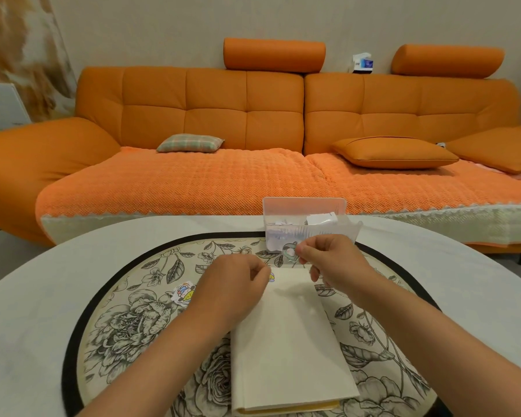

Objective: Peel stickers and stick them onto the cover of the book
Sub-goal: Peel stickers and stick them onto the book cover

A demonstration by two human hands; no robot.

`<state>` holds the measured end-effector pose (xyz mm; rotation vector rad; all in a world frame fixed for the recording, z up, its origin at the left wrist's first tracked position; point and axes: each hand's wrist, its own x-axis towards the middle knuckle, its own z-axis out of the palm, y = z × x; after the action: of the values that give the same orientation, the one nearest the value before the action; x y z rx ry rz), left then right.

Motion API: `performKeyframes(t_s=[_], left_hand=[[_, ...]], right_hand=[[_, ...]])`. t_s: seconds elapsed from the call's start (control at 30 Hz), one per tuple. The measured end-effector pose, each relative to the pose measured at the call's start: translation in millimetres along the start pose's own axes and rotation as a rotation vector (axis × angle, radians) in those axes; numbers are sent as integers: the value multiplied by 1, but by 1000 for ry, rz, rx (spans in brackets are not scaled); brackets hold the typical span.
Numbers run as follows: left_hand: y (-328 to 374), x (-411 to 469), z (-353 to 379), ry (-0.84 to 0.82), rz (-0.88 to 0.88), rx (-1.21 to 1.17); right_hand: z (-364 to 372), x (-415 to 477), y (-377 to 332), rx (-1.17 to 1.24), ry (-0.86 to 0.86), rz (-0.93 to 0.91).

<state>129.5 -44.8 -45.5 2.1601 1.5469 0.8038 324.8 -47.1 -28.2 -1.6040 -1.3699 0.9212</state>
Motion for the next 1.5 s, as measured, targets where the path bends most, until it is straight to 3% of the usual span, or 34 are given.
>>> performKeyframes(t_s=[0.1,0.27,1.23,1.5], left_hand=[[-11,2,2,34,169,144],[-26,4,11,-188,238,304],[-28,5,20,-202,286,376],[-21,3,20,-280,383,402]], right_hand=[[-8,5,7,-95,-42,35],[5,4,17,-257,-223,81],[28,24,31,-583,-77,-54],[26,8,24,-844,96,-157]])
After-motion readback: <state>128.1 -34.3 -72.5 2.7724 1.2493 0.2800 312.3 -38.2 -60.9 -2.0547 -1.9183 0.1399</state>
